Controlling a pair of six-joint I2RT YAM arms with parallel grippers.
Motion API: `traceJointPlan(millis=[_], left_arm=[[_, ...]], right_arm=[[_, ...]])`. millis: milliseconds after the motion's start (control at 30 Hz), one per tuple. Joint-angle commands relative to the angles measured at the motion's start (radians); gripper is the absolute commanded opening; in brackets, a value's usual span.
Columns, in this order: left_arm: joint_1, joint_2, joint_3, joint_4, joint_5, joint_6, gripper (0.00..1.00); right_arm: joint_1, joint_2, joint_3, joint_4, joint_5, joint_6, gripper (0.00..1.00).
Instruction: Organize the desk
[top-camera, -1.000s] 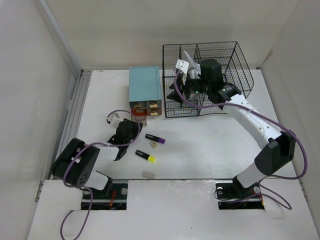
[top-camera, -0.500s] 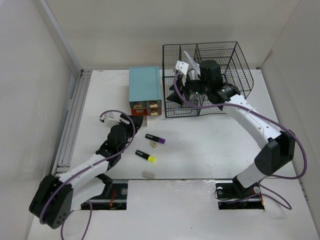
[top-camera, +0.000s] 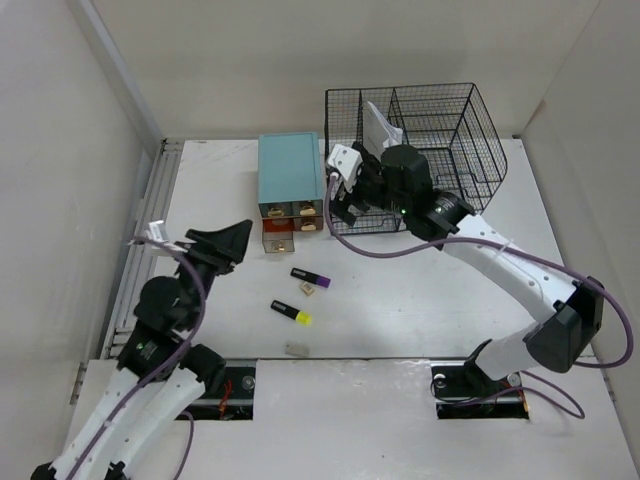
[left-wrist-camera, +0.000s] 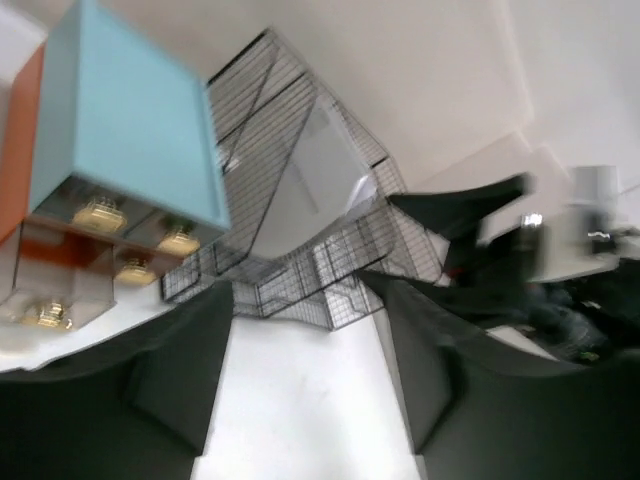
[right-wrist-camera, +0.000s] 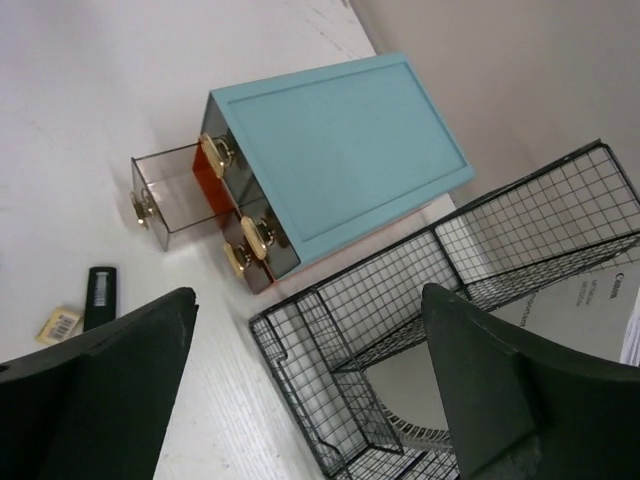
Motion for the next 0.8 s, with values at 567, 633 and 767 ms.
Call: traceJointPlan(millis=[567, 633, 767], left_arm=[[-0.008, -0.293, 0.135, -0.315, -0.012, 0.362, 0.75], [-0.008, -0.304, 0.126, -0.315, -0.012, 0.362, 0.75], [-0.008, -0.304, 0.126, -0.306, -0.012, 0.371, 0.76]], right_arm=[[0.166, 0.332, 0.047, -0.207, -0.095, 0.166, 0.56], [0.166, 0.390, 0.066, -0.251, -0.079, 0.143, 0.57], [0.184, 0.470, 0.102, -0.274, -0.067, 0.123, 0.59]])
